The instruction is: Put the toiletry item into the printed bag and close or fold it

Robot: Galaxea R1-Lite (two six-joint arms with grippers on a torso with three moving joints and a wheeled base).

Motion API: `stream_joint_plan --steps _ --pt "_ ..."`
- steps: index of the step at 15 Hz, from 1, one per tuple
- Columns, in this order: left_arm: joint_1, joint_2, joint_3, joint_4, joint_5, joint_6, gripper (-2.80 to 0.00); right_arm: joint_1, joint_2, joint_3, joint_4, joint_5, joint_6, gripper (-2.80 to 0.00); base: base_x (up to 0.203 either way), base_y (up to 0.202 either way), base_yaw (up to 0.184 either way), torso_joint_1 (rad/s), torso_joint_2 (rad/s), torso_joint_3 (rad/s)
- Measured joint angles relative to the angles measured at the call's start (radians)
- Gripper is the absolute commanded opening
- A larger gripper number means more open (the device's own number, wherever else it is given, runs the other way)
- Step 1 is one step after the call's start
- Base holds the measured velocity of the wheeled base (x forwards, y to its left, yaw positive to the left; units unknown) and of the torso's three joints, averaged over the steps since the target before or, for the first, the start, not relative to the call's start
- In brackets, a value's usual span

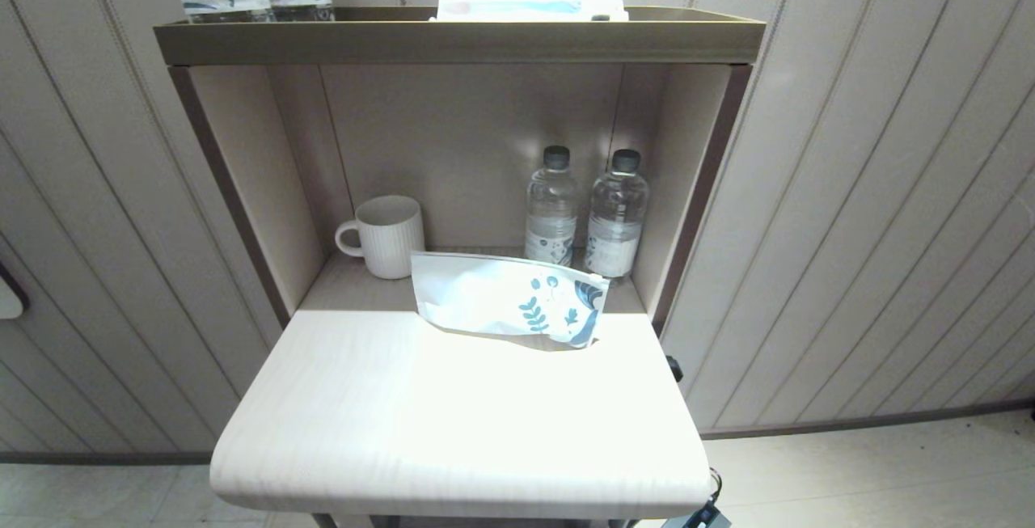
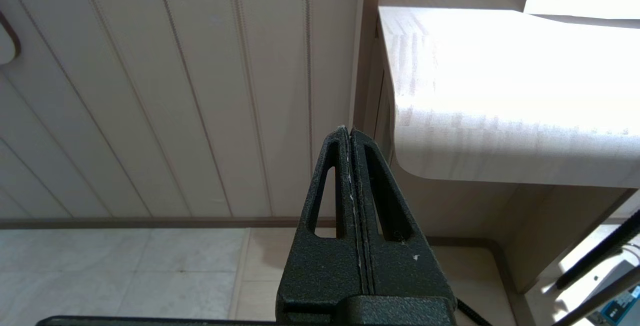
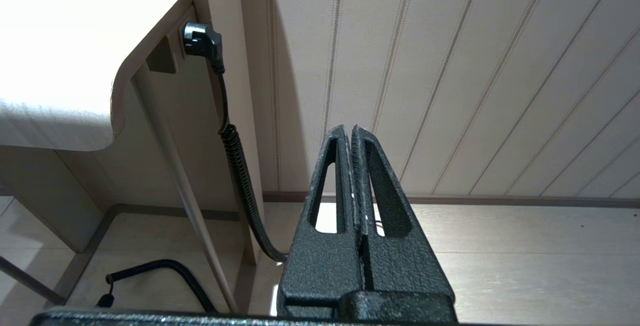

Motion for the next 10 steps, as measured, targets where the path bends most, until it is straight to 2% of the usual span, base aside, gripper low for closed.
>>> stream_joint_plan --steps 10 --pt "0.0 0.0 0.0 0.0 -0.003 0.009 -2.8 0.0 0.0 0.0 -0.001 0.001 -0.007 -2.8 0.0 0.0 0.0 0.0 0.0 0.0"
